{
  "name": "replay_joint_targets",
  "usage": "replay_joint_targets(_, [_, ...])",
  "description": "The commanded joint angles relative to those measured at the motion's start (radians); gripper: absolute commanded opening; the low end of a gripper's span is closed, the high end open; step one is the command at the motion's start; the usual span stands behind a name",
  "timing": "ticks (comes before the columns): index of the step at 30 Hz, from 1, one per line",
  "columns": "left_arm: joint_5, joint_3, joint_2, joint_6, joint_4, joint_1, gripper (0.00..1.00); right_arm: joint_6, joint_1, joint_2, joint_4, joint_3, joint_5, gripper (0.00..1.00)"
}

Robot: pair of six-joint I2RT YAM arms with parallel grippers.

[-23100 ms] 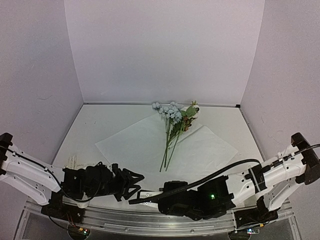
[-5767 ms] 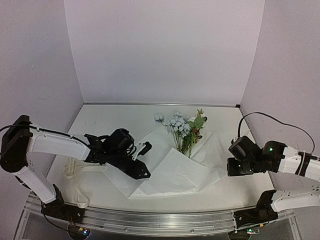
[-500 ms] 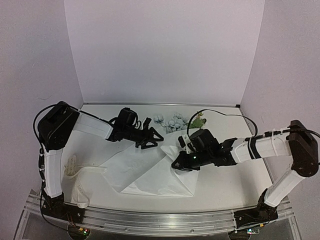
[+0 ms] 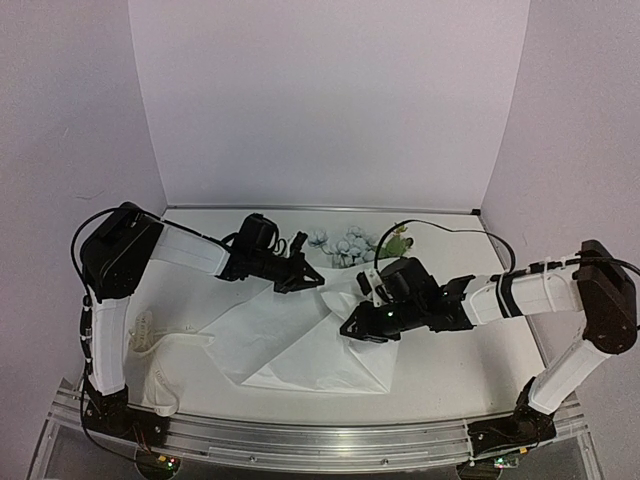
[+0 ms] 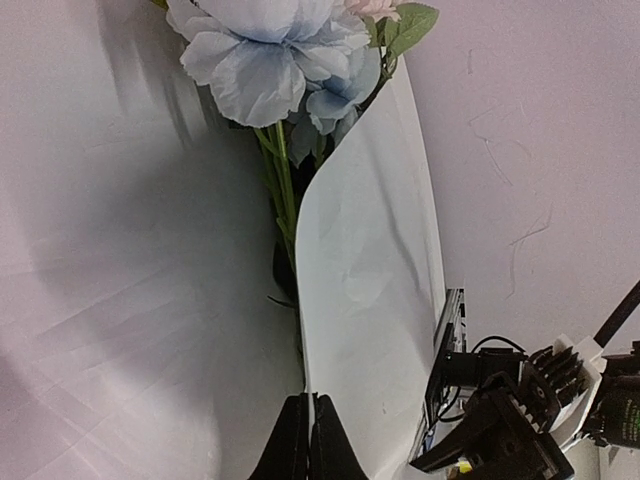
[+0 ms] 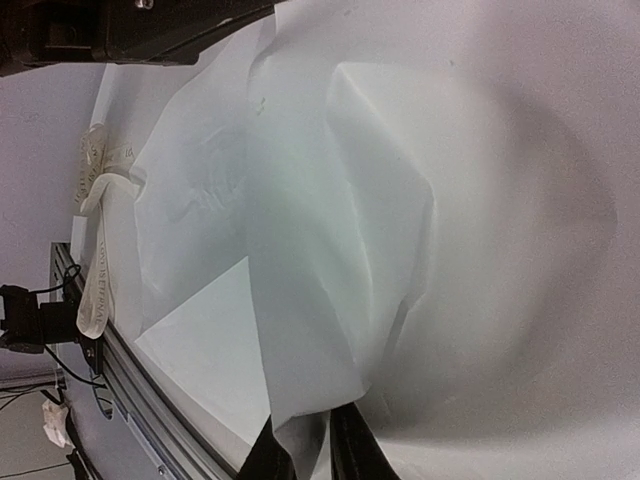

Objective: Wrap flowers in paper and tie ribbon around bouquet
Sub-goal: Press the fold line on the 2/3-folded wrapping paper.

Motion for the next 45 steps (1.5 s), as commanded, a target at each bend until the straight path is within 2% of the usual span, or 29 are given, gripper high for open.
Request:
replay_joint_targets(1, [0.006, 0.037, 0.0, 0.039, -0.003, 0.002, 0.0, 0.007, -0.003, -0.041, 0.025, -0.014, 0.012, 0.36])
replay_joint_targets(4, [0.005, 0.043, -0.003, 0.054, -0.013, 0.002, 0.0, 0.006, -0.002, -0.062, 0.025, -0.032, 0.022, 0.58])
replay_joint_targets(7, [0.004, 0.05, -0.001, 0.066, -0.03, 0.002, 0.0, -0.001, -0.004, -0.105, 0.02, -0.067, 0.056, 0.74])
replay_joint_targets(9, [0.001, 0.054, -0.001, 0.073, -0.04, 0.002, 0.0, -0.009, -0.004, -0.151, 0.008, -0.106, 0.091, 0.8])
replay_joint_targets(12, [-0.005, 0.055, -0.002, 0.083, -0.054, 0.002, 0.0, -0.01, -0.006, -0.216, -0.014, -0.172, 0.154, 0.81])
replay_joint_targets(14, [-0.01, 0.055, -0.005, 0.09, -0.061, 0.002, 0.0, -0.011, -0.006, -0.248, -0.026, -0.208, 0.183, 0.77])
replay_joint_targets(19, [-0.039, 0.063, -0.016, 0.123, -0.101, 0.002, 0.0, 0.005, -0.001, -0.251, -0.039, -0.249, 0.159, 0.52])
replay_joint_targets(27, [-0.074, 0.086, -0.01, 0.171, -0.166, 0.004, 0.0, 0.031, 0.073, -0.229, -0.005, -0.288, 0.193, 0.29])
replay_joint_targets(35, [-0.103, 0.104, -0.011, 0.195, -0.211, 0.005, 0.0, 0.059, 0.143, -0.161, 0.002, -0.317, 0.231, 0.19])
replay_joint_targets(43, [-0.15, 0.125, -0.012, 0.208, -0.26, 0.005, 0.01, 0.059, 0.16, -0.099, 0.003, -0.313, 0.236, 0.16])
replay_joint_targets(45, [-0.169, 0.126, -0.02, 0.209, -0.272, 0.006, 0.08, 0.064, 0.165, -0.086, 0.003, -0.313, 0.24, 0.16])
